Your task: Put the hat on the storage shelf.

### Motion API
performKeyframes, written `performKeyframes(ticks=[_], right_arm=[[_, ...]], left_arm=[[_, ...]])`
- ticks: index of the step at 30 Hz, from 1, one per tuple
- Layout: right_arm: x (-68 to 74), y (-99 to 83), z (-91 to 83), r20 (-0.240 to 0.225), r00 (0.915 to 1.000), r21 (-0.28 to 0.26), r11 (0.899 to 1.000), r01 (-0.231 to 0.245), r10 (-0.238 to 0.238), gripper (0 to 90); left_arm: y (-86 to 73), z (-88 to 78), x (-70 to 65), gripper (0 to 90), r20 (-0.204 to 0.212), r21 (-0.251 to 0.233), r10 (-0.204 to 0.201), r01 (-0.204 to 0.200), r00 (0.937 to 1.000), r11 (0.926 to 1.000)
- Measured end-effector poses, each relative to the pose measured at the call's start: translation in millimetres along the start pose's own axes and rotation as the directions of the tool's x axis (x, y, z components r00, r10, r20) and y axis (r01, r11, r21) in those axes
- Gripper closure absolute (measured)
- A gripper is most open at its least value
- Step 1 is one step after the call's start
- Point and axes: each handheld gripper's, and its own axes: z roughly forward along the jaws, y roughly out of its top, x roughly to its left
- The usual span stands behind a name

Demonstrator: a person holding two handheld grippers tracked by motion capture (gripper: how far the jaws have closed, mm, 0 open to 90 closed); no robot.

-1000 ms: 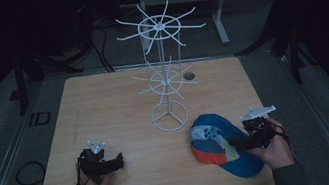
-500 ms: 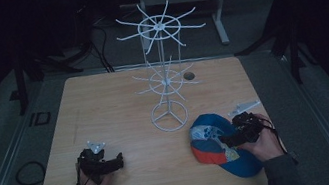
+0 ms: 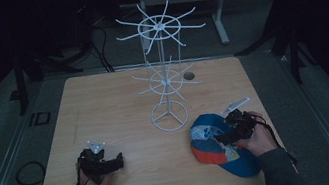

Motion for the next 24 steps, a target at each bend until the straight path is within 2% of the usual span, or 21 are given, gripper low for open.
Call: performKeyframes(ticks=[10, 18, 20, 22, 24], right_arm=[[-1.4, 8.0, 11.5, -0.029, 0.9993, 0.054, 0.998, 0.026, -0.024, 12.3], [-2.7, 17.3, 24.7, -0.044, 0.9986, 0.12, 0.992, 0.036, -0.031, 14.0], [-2.4, 18.2, 27.7, -0.028, 0.9988, 0.145, 0.988, 0.044, -0.04, 24.7], [-2.2, 18.8, 28.1, -0.006, 0.9993, 0.152, 0.988, 0.037, -0.036, 44.8], [-4.1, 19.1, 26.2, -0.015, 0.9996, 0.132, 0.991, 0.025, -0.023, 63.1]], left_arm=[[0.1, 0.1, -0.2, 2.4, 0.002, 0.0, 0.002, -0.002, 1.0, 1.0], [0.2, 0.0, -0.4, 2.4, 0.005, 0.002, 0.005, -0.005, 1.0, 1.0], [0.2, -0.1, -0.5, 2.4, 0.006, 0.003, 0.007, -0.007, 1.0, 1.0], [0.2, 0.0, -0.6, 2.4, 0.007, 0.002, 0.007, -0.007, 1.0, 1.0], [0.2, 0.0, -0.6, 2.4, 0.007, 0.002, 0.007, -0.007, 1.0, 1.0]])
